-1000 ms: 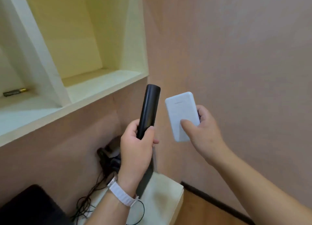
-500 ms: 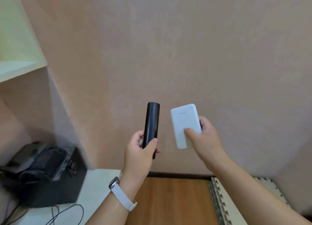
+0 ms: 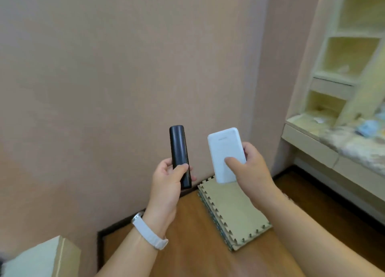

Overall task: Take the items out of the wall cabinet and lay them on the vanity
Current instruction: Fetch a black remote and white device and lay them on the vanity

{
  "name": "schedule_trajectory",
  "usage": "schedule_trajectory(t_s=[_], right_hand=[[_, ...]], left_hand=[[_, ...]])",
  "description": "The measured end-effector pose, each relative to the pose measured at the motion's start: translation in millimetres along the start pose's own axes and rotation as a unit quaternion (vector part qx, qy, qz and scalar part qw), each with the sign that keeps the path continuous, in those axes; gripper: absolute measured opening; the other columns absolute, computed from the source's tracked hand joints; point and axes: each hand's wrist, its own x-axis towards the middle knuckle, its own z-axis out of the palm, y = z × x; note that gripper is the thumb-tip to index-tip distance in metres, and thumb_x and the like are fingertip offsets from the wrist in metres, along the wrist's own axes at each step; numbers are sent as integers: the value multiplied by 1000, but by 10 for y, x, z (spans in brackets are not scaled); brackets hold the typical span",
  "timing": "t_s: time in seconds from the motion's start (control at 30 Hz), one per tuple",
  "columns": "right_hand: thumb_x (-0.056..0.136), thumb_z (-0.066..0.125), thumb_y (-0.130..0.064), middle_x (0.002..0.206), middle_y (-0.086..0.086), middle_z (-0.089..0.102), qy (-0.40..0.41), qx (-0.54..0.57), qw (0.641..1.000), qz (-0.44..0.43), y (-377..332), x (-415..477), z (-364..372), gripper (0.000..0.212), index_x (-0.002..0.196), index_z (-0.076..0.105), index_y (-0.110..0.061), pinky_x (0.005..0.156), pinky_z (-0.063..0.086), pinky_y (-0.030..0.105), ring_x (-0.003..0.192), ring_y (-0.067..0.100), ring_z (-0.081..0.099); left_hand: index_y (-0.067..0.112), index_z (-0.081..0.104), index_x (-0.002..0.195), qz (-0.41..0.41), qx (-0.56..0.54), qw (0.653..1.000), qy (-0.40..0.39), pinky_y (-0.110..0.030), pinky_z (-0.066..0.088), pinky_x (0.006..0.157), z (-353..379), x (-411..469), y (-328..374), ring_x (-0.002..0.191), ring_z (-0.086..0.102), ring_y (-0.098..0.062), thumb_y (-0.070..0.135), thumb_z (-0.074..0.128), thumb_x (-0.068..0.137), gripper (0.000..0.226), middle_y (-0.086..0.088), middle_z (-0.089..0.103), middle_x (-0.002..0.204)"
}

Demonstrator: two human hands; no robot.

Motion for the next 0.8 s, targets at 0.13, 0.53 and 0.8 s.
schedule_trajectory(t_s=[0.13, 0.53, 0.8], right_hand=[[86, 58, -13, 96, 1, 61, 82, 4, 996, 23, 233, -246, -972, 17, 99, 53, -25, 61, 47, 28, 82, 17, 59], [86, 59, -13, 96, 2, 61, 274, 29, 958, 84, 721, -705, -2782, 17, 96, 54, -26, 66, 48, 34, 87, 23, 61], [88, 57, -14, 98, -1, 63, 366, 9, 921, 130, 1088, -401, -3443, 18, 100, 55, -27, 64, 50, 29, 89, 18, 62]], left_hand=[[11, 57, 108, -3, 26, 996, -87, -41, 56, 74, 904, -241, -156, 72, 70, -21, 9, 57, 93, 15, -7, 73, 89], [13, 58, 109, -33, 76, 950, -302, -32, 53, 68, 2881, -711, -631, 76, 71, -19, 11, 59, 92, 17, -4, 73, 91], [11, 61, 108, -101, 70, 903, -411, -36, 55, 74, 3982, -391, -1052, 77, 67, -18, 10, 59, 92, 16, -7, 73, 90]])
